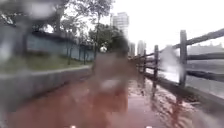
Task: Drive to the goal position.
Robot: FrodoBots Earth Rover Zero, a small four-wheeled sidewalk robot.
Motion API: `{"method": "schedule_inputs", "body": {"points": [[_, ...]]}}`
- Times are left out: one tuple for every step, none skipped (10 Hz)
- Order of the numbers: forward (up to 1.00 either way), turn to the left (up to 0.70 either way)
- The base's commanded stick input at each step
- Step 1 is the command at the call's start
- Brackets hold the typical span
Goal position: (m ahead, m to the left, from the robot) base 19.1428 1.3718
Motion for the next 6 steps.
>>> {"method": "schedule_inputs", "body": {"points": [[1.0,-0.25],[1.0,-0.29],[1.0,-0.36],[1.0,-0.34],[1.0,-0.24],[1.0,-0.13]]}}
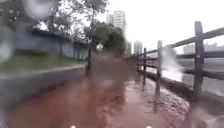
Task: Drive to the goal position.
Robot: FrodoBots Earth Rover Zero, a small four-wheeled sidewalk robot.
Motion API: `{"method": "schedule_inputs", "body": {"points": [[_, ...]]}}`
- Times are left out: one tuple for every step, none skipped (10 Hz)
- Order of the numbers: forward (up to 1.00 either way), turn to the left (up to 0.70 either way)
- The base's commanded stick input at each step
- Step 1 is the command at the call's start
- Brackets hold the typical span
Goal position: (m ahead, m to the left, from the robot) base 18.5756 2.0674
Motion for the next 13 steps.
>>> {"method": "schedule_inputs", "body": {"points": [[1.0,0.0],[1.0,0.0],[1.0,0.0],[1.0,0.0],[1.0,0.0],[1.0,0.0],[1.0,0.0],[1.0,0.0],[1.0,0.0],[1.0,0.0],[1.0,0.4],[1.0,0.4],[1.0,0.18]]}}
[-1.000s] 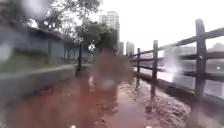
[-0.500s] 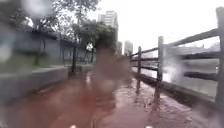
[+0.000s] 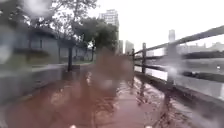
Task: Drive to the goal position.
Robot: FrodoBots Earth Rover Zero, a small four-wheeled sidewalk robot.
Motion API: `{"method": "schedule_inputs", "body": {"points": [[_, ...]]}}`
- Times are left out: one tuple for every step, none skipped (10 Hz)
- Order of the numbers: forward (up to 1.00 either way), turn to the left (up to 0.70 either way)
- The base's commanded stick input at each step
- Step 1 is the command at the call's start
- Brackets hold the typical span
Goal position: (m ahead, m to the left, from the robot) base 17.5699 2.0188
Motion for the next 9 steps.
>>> {"method": "schedule_inputs", "body": {"points": [[1.0,0.03],[1.0,0.01],[1.0,0.0],[1.0,0.0],[1.0,0.0],[1.0,0.0],[1.0,0.0],[1.0,0.0],[1.0,0.0]]}}
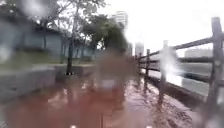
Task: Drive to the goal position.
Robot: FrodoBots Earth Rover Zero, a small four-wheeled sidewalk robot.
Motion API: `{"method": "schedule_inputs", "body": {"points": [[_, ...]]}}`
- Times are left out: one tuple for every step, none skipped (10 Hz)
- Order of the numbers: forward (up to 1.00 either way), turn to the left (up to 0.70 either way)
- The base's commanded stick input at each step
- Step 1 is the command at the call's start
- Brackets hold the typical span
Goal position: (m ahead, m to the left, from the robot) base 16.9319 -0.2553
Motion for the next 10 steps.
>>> {"method": "schedule_inputs", "body": {"points": [[1.0,0.0],[1.0,0.0],[1.0,0.0],[1.0,0.0],[1.0,0.0],[1.0,0.0],[1.0,0.0],[1.0,0.0],[1.0,0.0],[1.0,0.0]]}}
